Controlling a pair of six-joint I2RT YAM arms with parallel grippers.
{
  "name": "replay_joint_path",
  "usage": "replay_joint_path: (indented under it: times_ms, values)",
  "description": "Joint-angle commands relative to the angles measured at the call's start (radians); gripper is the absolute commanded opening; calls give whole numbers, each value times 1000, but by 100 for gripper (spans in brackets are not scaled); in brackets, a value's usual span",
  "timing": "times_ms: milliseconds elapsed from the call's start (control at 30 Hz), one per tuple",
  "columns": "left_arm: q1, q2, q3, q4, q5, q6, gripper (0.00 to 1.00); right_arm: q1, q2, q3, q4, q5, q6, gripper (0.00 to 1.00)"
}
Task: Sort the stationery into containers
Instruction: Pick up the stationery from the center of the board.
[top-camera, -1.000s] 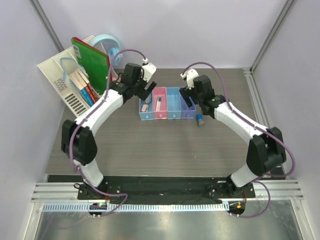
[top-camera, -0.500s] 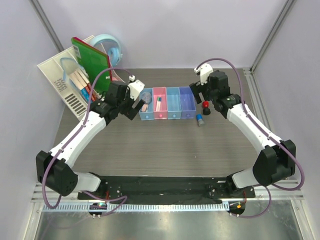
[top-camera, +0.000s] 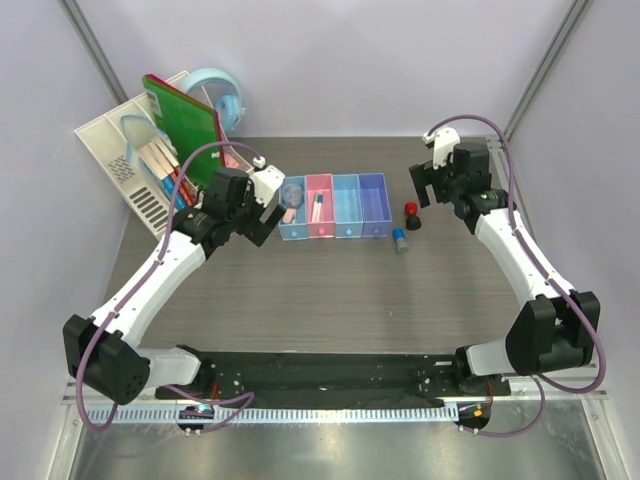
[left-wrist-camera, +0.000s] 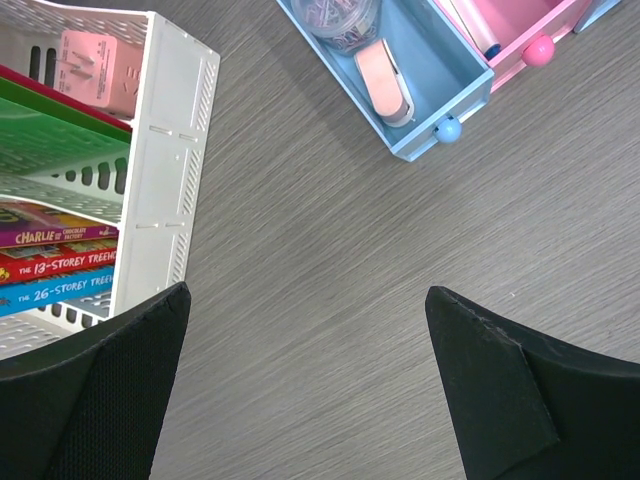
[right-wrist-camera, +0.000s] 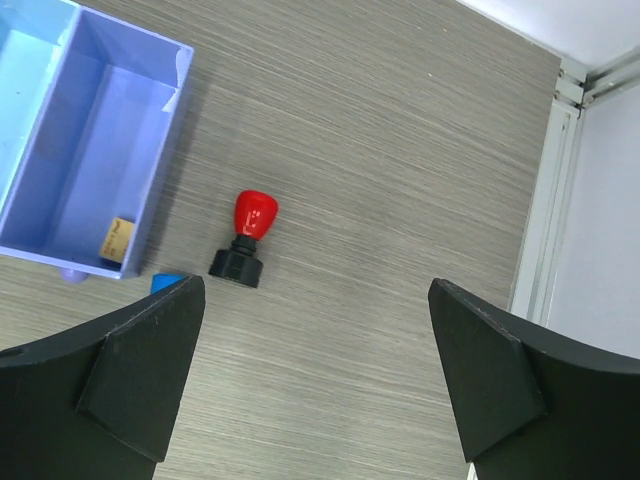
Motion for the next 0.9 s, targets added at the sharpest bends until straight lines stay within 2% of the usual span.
replay_joint_path:
  times_ms: [0,167,300,500,867]
  values:
    - [7,-6,14,20,24,2,100,-64,-2,-4,9,-88,-9,100]
    - [15,-12,-12,35,53,-9,100,-136,88,16,-16,-189,-32,99]
    - [16,2,-33,54,97,-18,100,-136,157,8,-34,-234,-75,100]
    - [16,63,17,28,133,-18,100,-136,266,22,-34,-272,-84,100]
    - [16,97,26,35,150,-12,100,-136,424,116,-39,-347,11,94]
